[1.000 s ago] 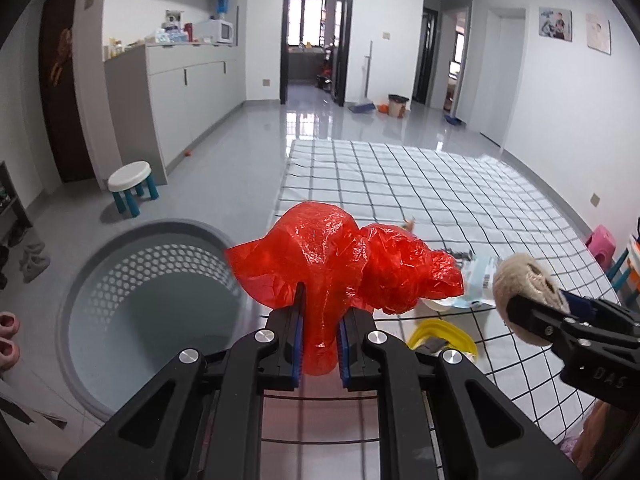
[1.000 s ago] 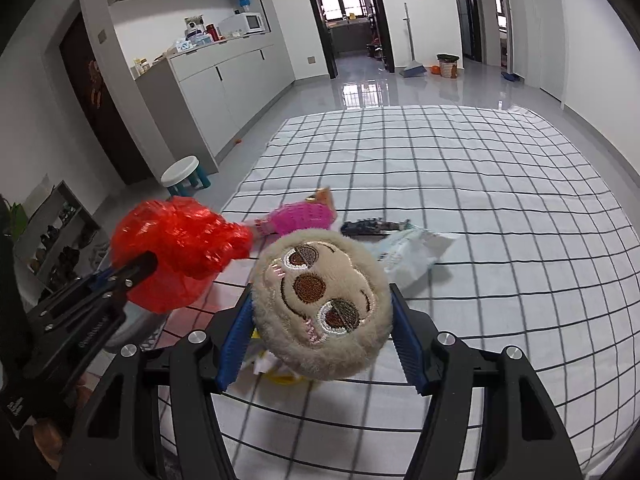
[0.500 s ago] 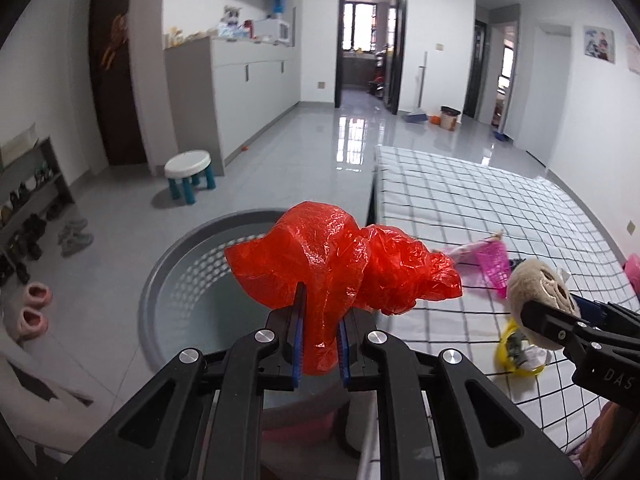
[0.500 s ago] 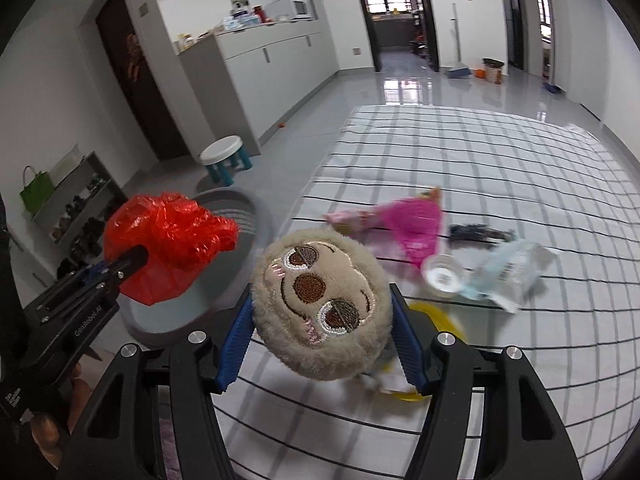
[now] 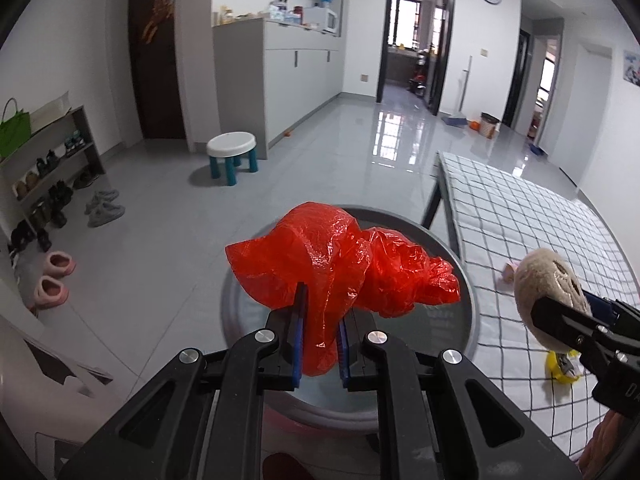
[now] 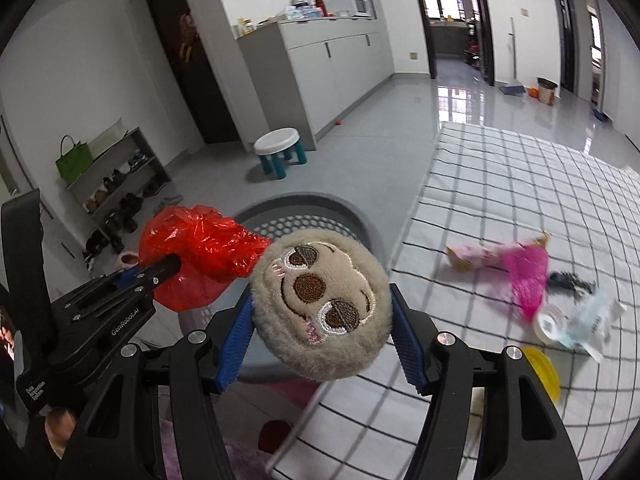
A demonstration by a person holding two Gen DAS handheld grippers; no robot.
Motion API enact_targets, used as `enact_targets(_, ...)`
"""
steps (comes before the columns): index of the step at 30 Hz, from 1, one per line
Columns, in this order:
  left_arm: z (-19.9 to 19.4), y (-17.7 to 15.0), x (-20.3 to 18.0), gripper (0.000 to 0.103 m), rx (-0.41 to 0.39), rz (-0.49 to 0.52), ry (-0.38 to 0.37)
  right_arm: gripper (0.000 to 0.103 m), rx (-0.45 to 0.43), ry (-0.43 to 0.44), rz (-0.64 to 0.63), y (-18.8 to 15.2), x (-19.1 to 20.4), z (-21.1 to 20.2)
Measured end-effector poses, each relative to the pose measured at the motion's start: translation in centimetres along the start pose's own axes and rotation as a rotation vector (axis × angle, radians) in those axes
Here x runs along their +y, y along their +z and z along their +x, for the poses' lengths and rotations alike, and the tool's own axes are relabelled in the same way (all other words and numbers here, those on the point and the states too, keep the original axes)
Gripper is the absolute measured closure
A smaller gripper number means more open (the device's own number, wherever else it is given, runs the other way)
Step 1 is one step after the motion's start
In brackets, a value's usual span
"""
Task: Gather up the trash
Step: 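Carry the red bag and sloth toy over the grey basket with both tools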
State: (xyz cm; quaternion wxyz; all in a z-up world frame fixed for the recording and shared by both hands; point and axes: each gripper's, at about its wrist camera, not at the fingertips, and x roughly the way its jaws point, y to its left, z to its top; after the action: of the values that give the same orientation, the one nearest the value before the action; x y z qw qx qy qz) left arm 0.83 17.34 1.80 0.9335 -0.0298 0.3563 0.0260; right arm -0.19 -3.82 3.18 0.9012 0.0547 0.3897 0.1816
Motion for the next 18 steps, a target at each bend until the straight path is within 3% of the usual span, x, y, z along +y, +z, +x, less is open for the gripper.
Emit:
enact_targets(6, 0.6, 1.6, 2.1, 0.089, -0.014, -0.013, 0.057, 0.042, 0.012, 0.022, -0.018, 2.7, 1.5, 2.7)
enact_targets(18, 4.3, 1.2, 2.9, 0.089, 0.071, -0.011, 0.074, 0.042, 0.09, 0.047, -0.064, 3.8, 2.4, 7.9)
